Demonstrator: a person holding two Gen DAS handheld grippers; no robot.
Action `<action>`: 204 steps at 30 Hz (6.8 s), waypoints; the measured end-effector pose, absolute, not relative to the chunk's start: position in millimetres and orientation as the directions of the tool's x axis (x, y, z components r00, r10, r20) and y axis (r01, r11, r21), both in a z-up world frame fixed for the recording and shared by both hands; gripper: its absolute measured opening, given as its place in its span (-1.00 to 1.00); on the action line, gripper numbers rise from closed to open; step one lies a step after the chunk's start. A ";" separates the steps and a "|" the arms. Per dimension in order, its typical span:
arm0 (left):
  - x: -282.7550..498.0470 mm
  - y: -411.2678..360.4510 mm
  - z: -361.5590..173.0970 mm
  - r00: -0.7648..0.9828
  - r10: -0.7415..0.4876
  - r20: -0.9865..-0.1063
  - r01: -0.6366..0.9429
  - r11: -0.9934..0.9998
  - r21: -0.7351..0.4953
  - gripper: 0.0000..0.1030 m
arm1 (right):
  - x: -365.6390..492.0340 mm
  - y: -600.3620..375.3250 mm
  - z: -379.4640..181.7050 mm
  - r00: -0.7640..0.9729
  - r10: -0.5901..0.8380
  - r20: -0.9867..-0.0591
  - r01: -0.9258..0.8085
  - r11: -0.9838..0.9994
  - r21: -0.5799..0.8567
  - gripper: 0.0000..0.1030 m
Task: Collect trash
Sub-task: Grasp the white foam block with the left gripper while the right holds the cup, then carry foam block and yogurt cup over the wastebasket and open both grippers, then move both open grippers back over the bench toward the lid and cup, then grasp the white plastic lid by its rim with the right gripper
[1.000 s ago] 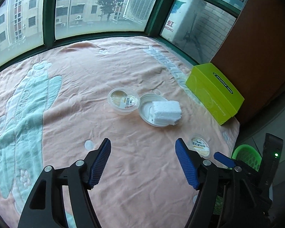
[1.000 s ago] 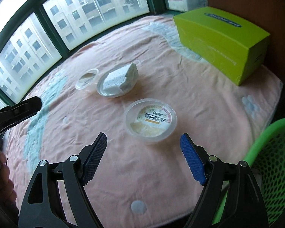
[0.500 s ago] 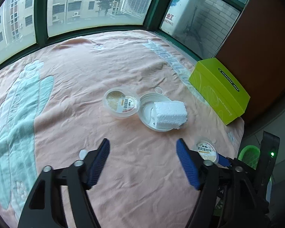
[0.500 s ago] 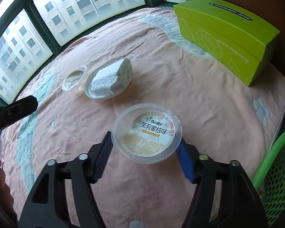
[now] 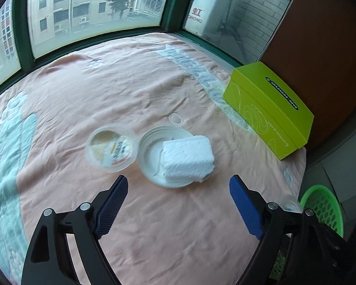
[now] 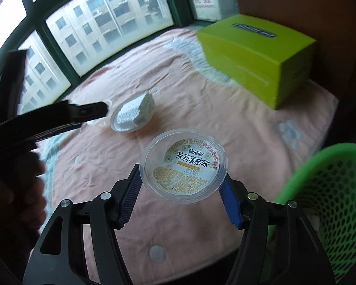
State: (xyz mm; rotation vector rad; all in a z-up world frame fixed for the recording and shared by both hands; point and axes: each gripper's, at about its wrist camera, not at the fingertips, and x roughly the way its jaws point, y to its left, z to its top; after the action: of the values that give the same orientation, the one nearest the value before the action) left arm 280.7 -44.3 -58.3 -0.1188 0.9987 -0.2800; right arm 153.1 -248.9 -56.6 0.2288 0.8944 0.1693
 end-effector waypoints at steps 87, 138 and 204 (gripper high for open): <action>117.8 -249.8 -37.9 0.331 -0.524 -0.785 0.573 0.772 -0.274 0.17 | -34.5 -434.9 -14.9 0.761 -0.049 -0.647 0.315 0.899 0.303 0.44; 187.5 29.3 -17.3 0.617 -0.199 -0.761 0.090 0.979 -0.184 0.70 | 129.1 -232.3 -16.7 0.677 0.237 -0.697 -0.111 0.969 0.221 0.63; 325.3 23.0 -96.6 0.537 -0.120 -0.835 0.160 0.986 -0.039 0.86 | 229.4 -172.3 -81.3 0.566 0.193 -0.802 -0.111 0.981 0.158 0.76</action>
State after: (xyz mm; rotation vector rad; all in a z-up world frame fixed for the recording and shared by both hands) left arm 325.3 23.0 -96.6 0.0434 0.9901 -0.1669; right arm 229.4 -172.3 -81.3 0.0932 0.9530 0.1786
